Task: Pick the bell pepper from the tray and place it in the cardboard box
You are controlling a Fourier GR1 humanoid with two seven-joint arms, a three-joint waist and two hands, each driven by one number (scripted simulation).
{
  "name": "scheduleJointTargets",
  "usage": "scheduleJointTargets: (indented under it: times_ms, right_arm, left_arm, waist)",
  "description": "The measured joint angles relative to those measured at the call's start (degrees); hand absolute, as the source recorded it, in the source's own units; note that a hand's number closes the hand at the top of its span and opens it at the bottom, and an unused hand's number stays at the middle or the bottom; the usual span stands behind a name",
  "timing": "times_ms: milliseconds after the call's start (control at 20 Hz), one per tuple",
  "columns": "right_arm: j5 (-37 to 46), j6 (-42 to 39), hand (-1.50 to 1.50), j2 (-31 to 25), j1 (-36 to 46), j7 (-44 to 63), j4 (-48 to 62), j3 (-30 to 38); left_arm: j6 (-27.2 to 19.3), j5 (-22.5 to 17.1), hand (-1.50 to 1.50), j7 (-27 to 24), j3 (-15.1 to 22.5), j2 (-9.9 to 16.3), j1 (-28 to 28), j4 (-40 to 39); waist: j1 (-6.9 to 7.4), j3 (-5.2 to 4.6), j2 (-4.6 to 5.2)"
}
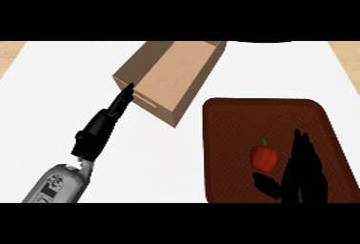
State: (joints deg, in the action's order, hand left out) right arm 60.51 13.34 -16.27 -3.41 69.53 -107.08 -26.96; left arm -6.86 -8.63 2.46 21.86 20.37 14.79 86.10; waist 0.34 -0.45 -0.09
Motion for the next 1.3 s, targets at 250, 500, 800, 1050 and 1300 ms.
scheduleJointTargets:
  times_ms: [250, 500, 800, 1050, 1300]
  right_arm:
    - [5.0, -5.4, -1.5, 6.5, 2.7, 1.9, 1.1, 0.5]
    - [8.0, -9.2, -1.5, 12.2, 3.4, 1.2, 4.2, 2.9]
    - [11.6, -11.6, -1.5, 14.9, 3.3, -0.9, 5.3, 5.5]
    - [12.4, -13.4, -1.5, 15.6, 4.2, -0.8, 6.1, 5.8]
    - [10.8, -14.6, -1.5, 15.8, 4.3, -1.2, 7.2, 6.7]
  left_arm:
    - [0.2, 0.5, 0.0, -0.3, -0.4, -0.2, -0.3, -0.1]
    - [1.4, 0.0, 0.0, 0.2, -1.4, 0.0, -0.4, 0.3]
    - [2.1, 1.1, 0.0, -0.3, -2.1, -0.9, -1.1, 0.0]
    - [2.7, 2.1, 0.0, -0.5, -2.4, -1.6, -1.8, 0.2]
    - [3.8, 2.3, 0.0, -0.3, -3.9, -1.9, -1.1, -0.7]
  waist:
    - [0.01, 0.19, 0.05]
    - [-0.11, 0.31, 0.08]
    - [-0.31, 0.4, 0.06]
    - [-0.22, 0.41, 0.06]
    - [-0.27, 0.43, 0.1]
